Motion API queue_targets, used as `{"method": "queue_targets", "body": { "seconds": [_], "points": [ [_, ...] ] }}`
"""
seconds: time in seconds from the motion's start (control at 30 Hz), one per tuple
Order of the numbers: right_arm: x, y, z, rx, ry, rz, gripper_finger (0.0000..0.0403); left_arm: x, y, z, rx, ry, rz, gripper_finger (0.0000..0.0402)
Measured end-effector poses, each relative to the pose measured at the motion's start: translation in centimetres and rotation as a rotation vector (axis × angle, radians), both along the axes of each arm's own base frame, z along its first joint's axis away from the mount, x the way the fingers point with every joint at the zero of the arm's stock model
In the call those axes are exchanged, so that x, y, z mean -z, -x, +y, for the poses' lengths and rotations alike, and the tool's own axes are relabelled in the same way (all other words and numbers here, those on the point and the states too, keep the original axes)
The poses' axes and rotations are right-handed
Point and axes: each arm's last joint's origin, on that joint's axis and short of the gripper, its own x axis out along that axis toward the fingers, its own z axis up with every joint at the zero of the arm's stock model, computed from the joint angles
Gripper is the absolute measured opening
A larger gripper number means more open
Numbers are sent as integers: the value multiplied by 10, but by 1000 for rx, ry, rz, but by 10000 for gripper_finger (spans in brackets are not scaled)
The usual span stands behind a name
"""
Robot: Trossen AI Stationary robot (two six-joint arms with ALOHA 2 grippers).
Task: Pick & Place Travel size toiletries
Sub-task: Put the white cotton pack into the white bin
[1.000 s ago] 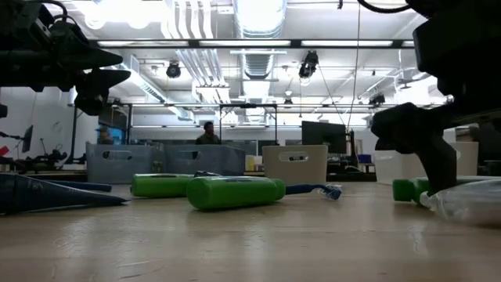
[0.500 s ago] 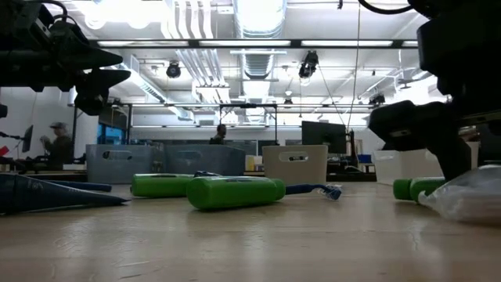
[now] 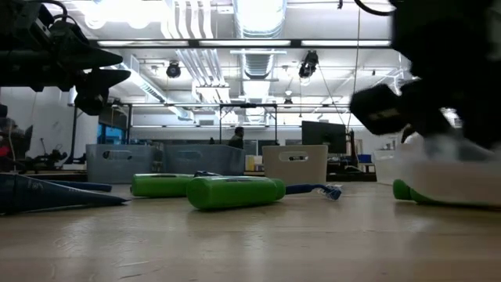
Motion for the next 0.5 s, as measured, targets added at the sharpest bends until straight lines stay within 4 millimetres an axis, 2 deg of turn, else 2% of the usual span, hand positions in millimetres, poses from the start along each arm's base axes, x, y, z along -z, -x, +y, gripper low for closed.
{"method": "queue_targets", "body": {
  "seconds": [0.5],
  "points": [
    [-51, -18, -48, 242, -156, -228, 59, 0, 0, 0, 0, 0, 0, 156]
  ]
}}
